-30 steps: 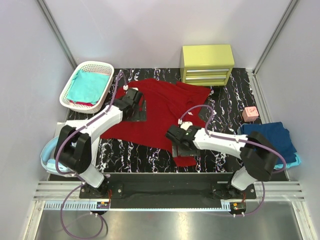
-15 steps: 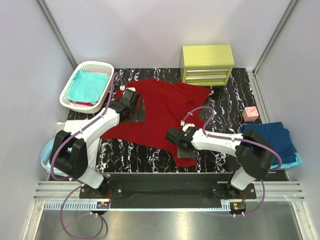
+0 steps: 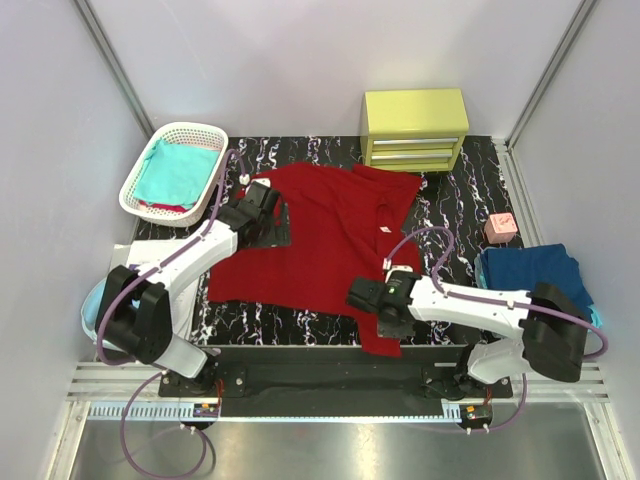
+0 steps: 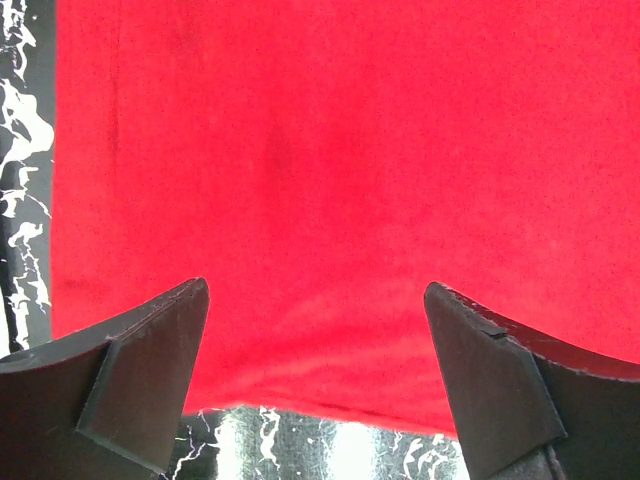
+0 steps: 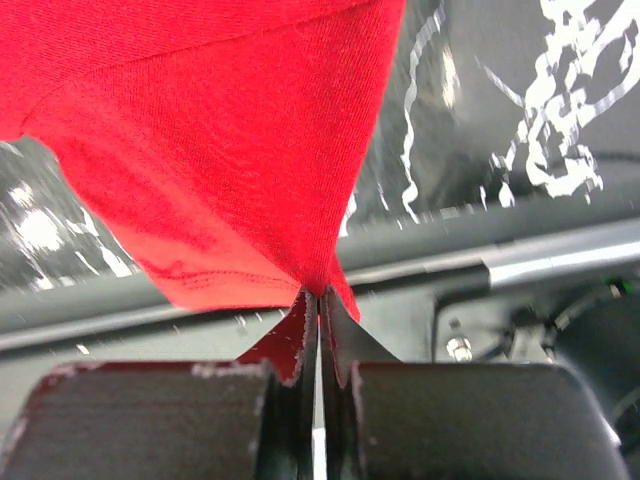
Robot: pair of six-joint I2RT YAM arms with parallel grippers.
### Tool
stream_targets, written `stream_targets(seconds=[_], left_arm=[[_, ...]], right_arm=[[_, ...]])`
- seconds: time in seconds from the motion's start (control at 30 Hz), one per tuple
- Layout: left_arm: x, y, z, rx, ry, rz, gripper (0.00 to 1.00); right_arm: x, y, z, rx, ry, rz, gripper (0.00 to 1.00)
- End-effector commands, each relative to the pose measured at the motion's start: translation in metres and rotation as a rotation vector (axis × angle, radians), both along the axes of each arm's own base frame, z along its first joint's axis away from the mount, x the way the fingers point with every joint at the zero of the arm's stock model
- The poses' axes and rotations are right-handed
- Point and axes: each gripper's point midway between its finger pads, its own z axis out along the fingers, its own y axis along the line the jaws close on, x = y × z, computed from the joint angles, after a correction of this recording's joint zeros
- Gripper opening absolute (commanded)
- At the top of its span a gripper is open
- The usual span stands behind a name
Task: Fold and stack the t-shirts
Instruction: Flatten out the tshirt
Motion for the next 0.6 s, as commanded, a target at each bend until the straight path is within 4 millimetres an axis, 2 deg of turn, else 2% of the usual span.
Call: stream_targets(seconds=[0.0,0.13,0.2,0.23,0.27,0.3,0.33,0.37,0.4,0.47,0.5,0.57], left_arm=[[0.007,-0.01,0.013,-0.044,-0.049,-0.007,0.95],[0.005,-0.015,0.004,-0.037,-0.025,-0.016,0.95],[0.005,-0.016,0.003,-0.037,-0.024,-0.021,0.95],[0.005,-0.017,0.002,-0.038,-0.022,-0.02,0.95],[0.006,-0.018,0.003,-0.042,-0.026,-0.023,0.95],[0.007,-0.019,0.006,-0.046,-0.033,-0.025,0.95],[0.008,-0.019,0.008,-0.044,-0.036,-0.028,0.95],[0.009,-0.02,0.012,-0.051,-0.046,-0.029,0.95],[0.01,-0.021,0.016,-0.055,-0.056,-0.031,0.95],[0.01,-0.021,0.025,-0.066,-0.077,-0.028,0.95],[0.01,-0.021,0.027,-0.07,-0.084,-0.026,0.95],[0.008,-0.021,0.029,-0.076,-0.084,-0.03,0.95]], right_arm=[[-0.031,-0.019,0.005,-0.056,0.079,-0.053,0.0],[-0.049,-0.017,0.005,-0.075,0.146,-0.032,0.02],[-0.049,-0.016,0.006,-0.09,0.134,-0.014,0.15],[-0.044,-0.012,0.013,-0.085,0.11,-0.008,0.22],[-0.03,-0.013,0.02,-0.093,0.038,-0.003,0.38],[-0.02,-0.01,0.029,-0.085,-0.014,0.006,0.49],[-0.004,0.005,0.049,-0.039,-0.081,0.012,0.61],[0.016,0.007,0.065,-0.049,-0.16,0.049,0.73],[0.043,0.018,0.094,0.008,-0.229,0.012,0.76],[0.084,0.011,0.124,-0.025,-0.329,0.025,0.79],[0.124,0.005,0.151,0.024,-0.407,-0.075,0.79],[0.163,-0.005,0.165,0.017,-0.441,-0.065,0.79]])
